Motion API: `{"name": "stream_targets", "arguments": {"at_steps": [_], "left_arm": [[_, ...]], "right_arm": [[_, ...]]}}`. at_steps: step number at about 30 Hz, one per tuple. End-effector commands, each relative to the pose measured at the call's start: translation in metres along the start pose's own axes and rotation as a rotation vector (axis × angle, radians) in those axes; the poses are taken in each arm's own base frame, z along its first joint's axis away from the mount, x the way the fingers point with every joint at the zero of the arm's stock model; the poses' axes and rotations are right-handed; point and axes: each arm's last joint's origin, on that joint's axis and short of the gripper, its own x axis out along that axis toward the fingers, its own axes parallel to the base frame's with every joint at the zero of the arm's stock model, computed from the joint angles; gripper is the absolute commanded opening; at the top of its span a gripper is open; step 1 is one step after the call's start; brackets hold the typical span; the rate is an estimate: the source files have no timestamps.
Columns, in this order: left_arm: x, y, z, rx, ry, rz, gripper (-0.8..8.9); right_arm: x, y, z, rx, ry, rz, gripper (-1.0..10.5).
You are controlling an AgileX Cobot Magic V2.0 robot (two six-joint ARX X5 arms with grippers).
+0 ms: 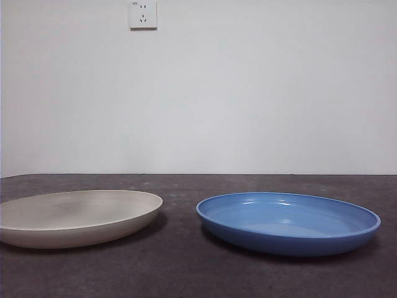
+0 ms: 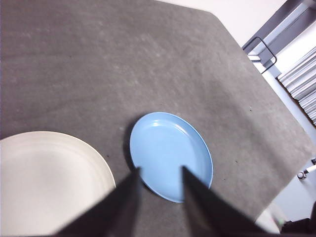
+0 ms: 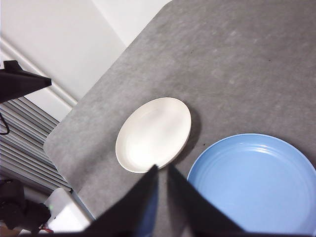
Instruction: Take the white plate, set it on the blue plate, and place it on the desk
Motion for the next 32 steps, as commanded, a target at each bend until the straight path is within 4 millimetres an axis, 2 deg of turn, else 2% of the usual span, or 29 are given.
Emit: {"name": "stream_targets", "arguments": {"at_steps": [1, 4, 7, 16, 21, 27, 32], "left_arm": [[-0.002, -0.004, 0.005, 0.036, -0.019, -0.012, 3.99], [-0.002, -0.004, 0.005, 0.040, -0.023, -0.013, 5.75], [-0.002, -0.004, 0.006, 0.044, -0.025, -0.013, 6.54], [-0.003, -0.003, 0.004, 0.014, -0.006, -0.006, 6.54], [-0.006, 0.006, 0.001, -0.085, 0.040, 0.052, 6.53], [-0.002, 0.039, -0.004, -0.234, 0.143, 0.171, 6.53], [0.012, 0.071, -0.003, -0.317, 0.204, 0.226, 6.53]], "right_arm": [[-0.001, 0.002, 0.005, -0.025, -0.012, -0.001, 3.1], [-0.001, 0.002, 0.005, -0.022, -0.012, -0.017, 5.3], [-0.001, 0.002, 0.004, -0.018, -0.008, -0.021, 6.0], [-0.001, 0.002, 0.004, -0.021, -0.011, -0.018, 6.0], [-0.001, 0.002, 0.003, -0.012, 0.000, -0.018, 6.0], [-0.001, 0.003, 0.003, -0.011, 0.004, 0.008, 6.0], [-0.001, 0.003, 0.003, -0.011, 0.006, 0.015, 6.0]]}}
